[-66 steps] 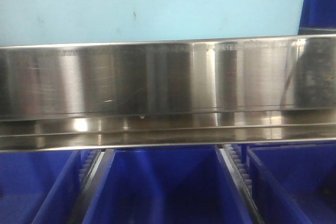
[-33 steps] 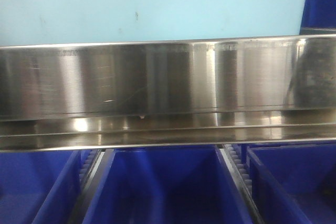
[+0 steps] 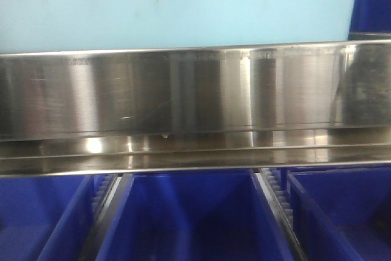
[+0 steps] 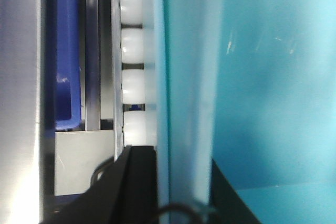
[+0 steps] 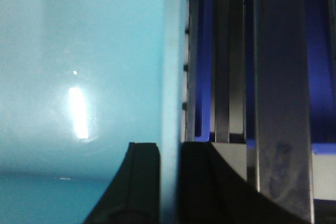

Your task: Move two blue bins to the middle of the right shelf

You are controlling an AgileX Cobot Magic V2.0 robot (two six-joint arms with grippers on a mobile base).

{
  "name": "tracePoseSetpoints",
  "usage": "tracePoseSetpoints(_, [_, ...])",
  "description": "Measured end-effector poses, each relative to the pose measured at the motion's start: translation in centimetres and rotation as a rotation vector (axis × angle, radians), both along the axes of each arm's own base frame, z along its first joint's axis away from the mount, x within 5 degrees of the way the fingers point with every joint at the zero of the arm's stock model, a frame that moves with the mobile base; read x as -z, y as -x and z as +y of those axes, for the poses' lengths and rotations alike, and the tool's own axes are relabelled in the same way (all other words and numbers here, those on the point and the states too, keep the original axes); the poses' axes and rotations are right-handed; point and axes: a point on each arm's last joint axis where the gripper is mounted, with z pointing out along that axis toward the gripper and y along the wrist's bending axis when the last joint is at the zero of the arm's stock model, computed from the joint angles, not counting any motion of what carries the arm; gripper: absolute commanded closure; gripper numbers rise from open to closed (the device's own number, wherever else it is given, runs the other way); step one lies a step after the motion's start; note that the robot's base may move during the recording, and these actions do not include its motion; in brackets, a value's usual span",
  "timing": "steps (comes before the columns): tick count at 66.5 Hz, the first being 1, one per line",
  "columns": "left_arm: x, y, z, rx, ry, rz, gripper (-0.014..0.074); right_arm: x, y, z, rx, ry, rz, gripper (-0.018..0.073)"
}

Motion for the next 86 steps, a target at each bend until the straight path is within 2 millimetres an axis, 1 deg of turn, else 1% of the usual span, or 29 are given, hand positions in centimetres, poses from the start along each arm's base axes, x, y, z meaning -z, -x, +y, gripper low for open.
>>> tracePoseSetpoints(3, [-0.9, 0.0, 0.0, 0.01, -0.001, -0.031, 0.0707, -0.7, 0.0, 0.0, -0.012, 0.001, -0.021, 0.0724])
tracePoseSetpoints(12, [-3.8, 0.0, 0.3, 0.03, -0.002, -0.139, 0.0707, -3.4, 0.0, -0.2, -0.042, 0.005, -0.124, 0.0724])
tracePoseSetpoints(21, [-6.8, 0.0, 0.6, 0.045, -0.006, -0.289, 0.0707, -6.4, -0.1, -0.5, -0.04, -0.01, -0.279, 0.0724])
tracePoseSetpoints(27, [-8.2, -0.1, 0.8, 0.042, -0.01, -0.392, 0.0707, -8.0, -0.4, -0.7, -0.033, -0.021, -0.384, 0.0724])
tracePoseSetpoints(32, [-9.0, -0.3, 0.9, 0.039, -0.012, -0.457, 0.0707, -8.7, -0.6, -0.7, -0.032, -0.03, -0.445, 0.0724])
tracePoseSetpoints(40, [-9.4, -0.5, 1.1, 0.037, -0.029, -0.509, 0.0707, -9.0, -0.7, -0.7, -0.034, -0.037, -0.483, 0.0724])
tracePoseSetpoints(73, [-9.4, -0.5, 1.1, 0.037, -0.042, -0.512, 0.0707, -9.0, -0.7, -0.7, -0.034, -0.037, -0.485, 0.0724])
tracePoseSetpoints(86, [-9.6, -0.7, 1.1, 0.037, -0.036, -0.538, 0.0707, -9.1, -0.8, -0.7, -0.034, -0.038, -0.488, 0.0724])
